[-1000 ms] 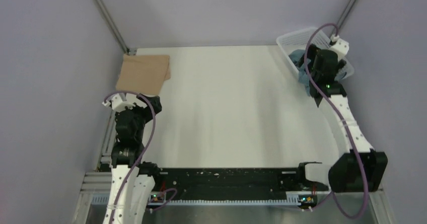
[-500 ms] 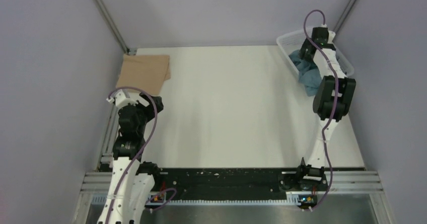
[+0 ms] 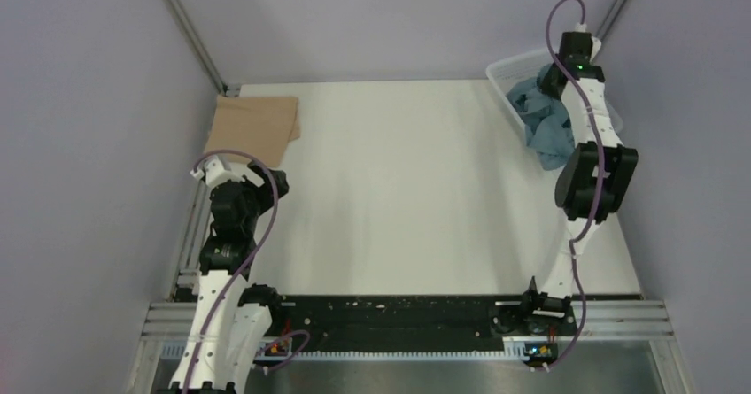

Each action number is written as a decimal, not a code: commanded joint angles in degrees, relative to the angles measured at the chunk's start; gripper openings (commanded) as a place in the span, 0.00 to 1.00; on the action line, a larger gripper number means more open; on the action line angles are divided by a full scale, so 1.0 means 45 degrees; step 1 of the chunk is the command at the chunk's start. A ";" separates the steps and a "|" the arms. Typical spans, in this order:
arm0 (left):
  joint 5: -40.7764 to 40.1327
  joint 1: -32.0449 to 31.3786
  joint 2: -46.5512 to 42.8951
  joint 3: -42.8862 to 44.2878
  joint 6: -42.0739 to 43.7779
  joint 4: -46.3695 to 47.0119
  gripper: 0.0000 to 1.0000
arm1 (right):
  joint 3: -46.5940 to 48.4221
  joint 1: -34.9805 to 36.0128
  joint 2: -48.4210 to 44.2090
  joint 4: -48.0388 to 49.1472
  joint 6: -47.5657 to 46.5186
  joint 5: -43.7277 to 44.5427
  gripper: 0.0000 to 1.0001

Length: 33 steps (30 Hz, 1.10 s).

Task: Fold and stack the t-shirts
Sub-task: Grab crumpled tshirt from bin with the right arm, then move the tshirt to the center of the board

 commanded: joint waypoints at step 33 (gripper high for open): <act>0.0315 0.0013 -0.0391 0.0651 -0.0626 -0.0820 0.99 | -0.8016 0.6859 -1.1986 0.7850 -0.0369 -0.4314 0.00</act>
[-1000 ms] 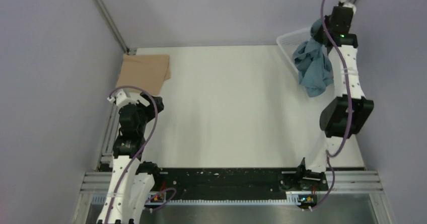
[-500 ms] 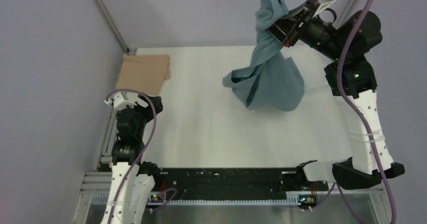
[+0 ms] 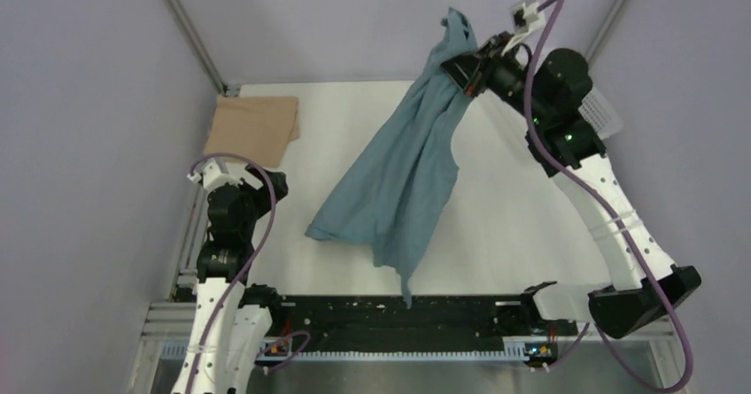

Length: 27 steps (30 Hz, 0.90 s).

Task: Fold and stack the t-shirts
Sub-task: Move the tshirt to the center of the board, then flatten out the tshirt

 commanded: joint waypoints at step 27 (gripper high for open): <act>0.1883 -0.0300 0.0791 -0.2362 -0.2018 -0.2593 0.99 | -0.9357 0.9125 0.0083 -0.4189 0.1137 0.9451 0.94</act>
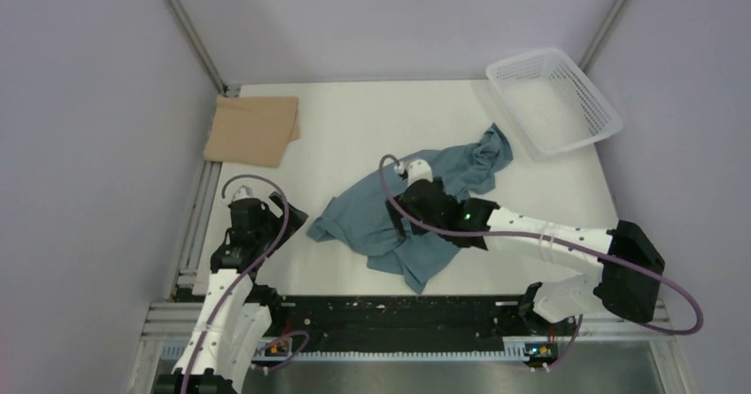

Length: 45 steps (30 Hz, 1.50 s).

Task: Fold and stack the t-shirts
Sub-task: Flatten out the tshirt

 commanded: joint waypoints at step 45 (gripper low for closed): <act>-0.2169 -0.4270 0.5315 -0.0169 -0.0581 0.2417 0.59 | -0.2891 -0.4368 -0.3172 -0.0795 0.2259 0.0891 0.00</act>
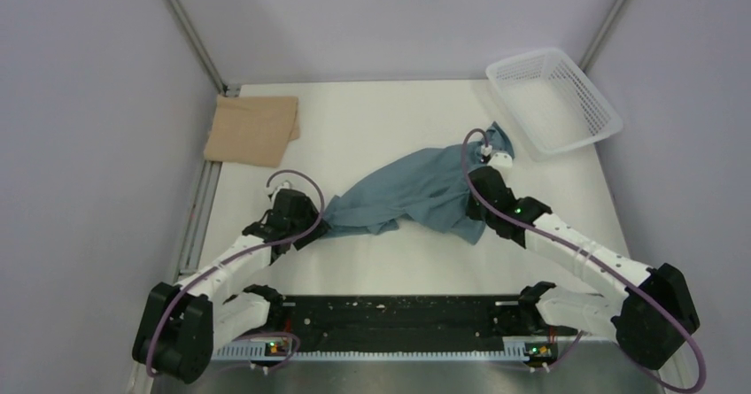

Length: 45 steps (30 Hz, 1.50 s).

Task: Fold and stack the t-shirts
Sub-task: Flatten out the tshirt

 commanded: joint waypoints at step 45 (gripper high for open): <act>-0.5885 -0.3331 -0.0811 0.8747 0.2839 -0.1709 0.00 | 0.5672 -0.2253 -0.3114 0.0719 -0.2431 0.0308 0.00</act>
